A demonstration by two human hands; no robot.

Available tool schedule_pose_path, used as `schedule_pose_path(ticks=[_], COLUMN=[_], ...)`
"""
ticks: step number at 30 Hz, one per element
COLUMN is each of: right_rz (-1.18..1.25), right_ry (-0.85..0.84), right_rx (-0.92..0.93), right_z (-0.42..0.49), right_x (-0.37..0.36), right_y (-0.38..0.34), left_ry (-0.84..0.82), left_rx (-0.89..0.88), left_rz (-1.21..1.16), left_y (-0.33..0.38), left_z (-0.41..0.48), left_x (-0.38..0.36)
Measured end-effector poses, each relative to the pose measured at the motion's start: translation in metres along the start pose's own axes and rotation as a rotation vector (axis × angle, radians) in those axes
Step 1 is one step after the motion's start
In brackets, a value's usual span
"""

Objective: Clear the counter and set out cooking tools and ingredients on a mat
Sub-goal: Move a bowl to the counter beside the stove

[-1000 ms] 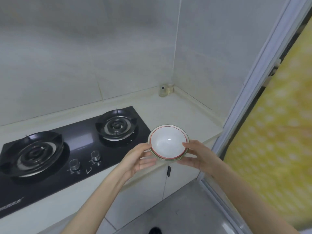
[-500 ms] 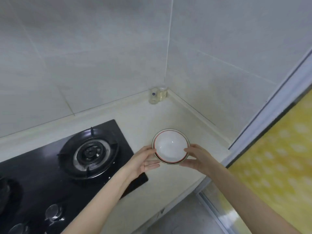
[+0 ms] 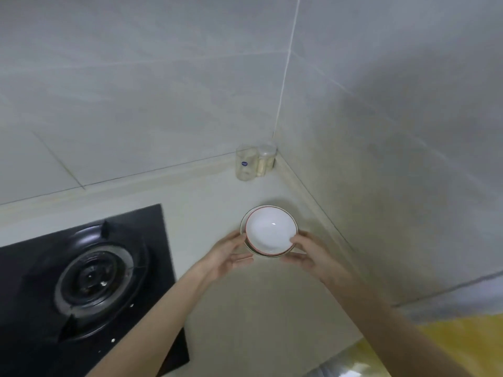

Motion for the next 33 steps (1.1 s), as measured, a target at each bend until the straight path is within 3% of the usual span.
schedule_pose_path(ticks=[16,25,33], right_rz=[0.080,0.087,0.164], right_ry=[-0.003,-0.034,0.015], right_rx=[-0.154,-0.186,-0.325], right_z=[0.102,0.105,0.079], right_x=[0.014,0.014,0.022], right_y=[-0.024,-0.029,-0.005], left_ry=[0.091,0.071,0.222], left_rx=[-0.128,-0.115,-0.094], left_rz=[-0.057,-0.013,0.001], left_y=[0.020,0.021,0.013], left_z=[0.088,0.093,0.063], left_x=[-0.016,-0.021,-0.004])
Point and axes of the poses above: each hand's wrist, its own z-axis towards the middle knuckle, its own x-axis out of the back of the hand, y = z × x, the point moved 7 cm from there along z, towards the middle knuckle, and after that the axes turned 2 degrees about -y, right-handed, at the moved point
